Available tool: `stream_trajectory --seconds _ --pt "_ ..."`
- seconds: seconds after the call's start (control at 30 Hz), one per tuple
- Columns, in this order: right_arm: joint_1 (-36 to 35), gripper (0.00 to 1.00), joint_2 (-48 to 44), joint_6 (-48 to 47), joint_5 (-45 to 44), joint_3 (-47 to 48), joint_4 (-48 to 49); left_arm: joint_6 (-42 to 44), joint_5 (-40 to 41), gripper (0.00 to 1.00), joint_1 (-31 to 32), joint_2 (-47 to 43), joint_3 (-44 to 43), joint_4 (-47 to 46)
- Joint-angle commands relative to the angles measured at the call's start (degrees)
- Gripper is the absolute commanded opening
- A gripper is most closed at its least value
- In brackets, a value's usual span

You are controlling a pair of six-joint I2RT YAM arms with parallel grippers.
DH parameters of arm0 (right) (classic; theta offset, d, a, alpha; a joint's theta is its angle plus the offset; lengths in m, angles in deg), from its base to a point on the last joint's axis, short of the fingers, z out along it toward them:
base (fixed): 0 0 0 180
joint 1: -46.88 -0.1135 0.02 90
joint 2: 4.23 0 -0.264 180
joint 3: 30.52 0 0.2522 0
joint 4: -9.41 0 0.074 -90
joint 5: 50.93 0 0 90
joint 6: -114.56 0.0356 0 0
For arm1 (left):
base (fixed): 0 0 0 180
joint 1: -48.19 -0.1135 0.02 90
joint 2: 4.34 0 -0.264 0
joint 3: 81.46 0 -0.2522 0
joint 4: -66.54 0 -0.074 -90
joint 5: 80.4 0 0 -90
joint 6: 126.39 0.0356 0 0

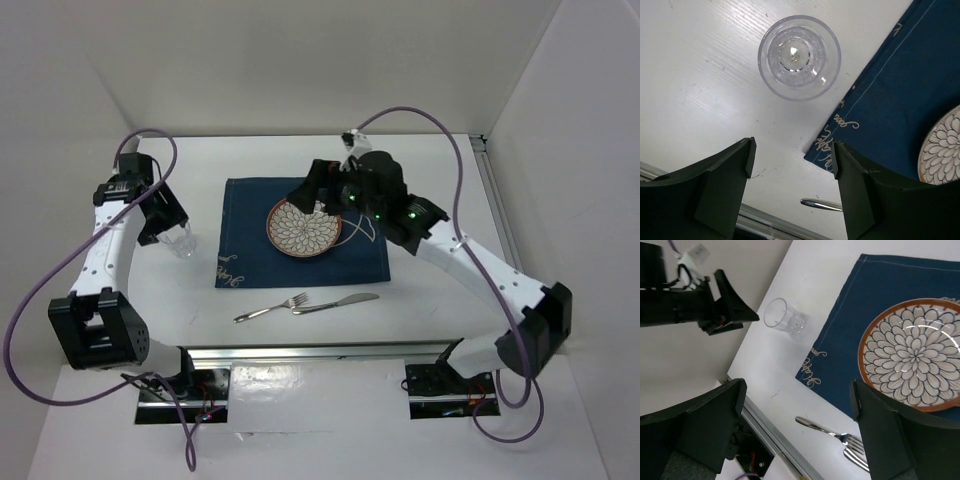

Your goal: Set the dinner table for one person

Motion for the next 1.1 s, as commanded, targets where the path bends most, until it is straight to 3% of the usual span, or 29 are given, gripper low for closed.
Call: stream_trajectory --seconds 0.0,0.27,0.57,0.7,0.73,0.83,0.87,0.97,1.03,1.07 --pt "1.87 0.97 -3.88 -0.56 -3.97 -4.95 -5.69 1.34 -1.01 0.8 -0.28 3.13 0.53 -4.52" --pt "3.73 0.97 -9.79 -0.04 -5.11 -10.59 -8.16 3.01 -4.0 0.83 0.24 9.81 -0.95 -6.73" --pt "3.73 0.98 -9.79 -0.03 -4.59 -11.2 -8.69 2.48 -1.19 0.78 2.88 16.22 -2.71 -8.66" --pt "3.73 0.98 -9.79 -0.03 -4.59 -11.73 -8.69 2.48 0.13 0.69 4.02 18.69 -3.25 -8.66" --pt "4.25 0.98 -9.79 -0.03 -4.59 -11.73 -8.69 2.48 0.13 0.61 4.02 18.7 -3.25 -8.66" --pt "4.25 0.98 -9.79 -0.03 -4.59 -12.25 -8.69 1.95 0.13 0.51 4.02 19.83 -3.25 -9.19" --pt "4.25 0.98 -9.79 -0.03 -4.59 -12.26 -8.69 1.95 0.13 0.38 4.02 20.36 -3.94 -9.19" --pt "4.25 0.98 -9.79 -0.03 -4.59 -12.26 -8.69 1.95 0.13 0.13 4.02 19.58 -4.57 -8.58" --pt "4.78 0.98 -9.79 -0.03 -4.59 -11.73 -8.69 2.47 0.13 0.01 4.02 18.79 -6.4 -7.79" --pt "4.78 0.98 -9.79 -0.03 -5.2 -11.73 -9.21 2.48 0.13 0.0 4.02 18.0 -7.2 -7.26"
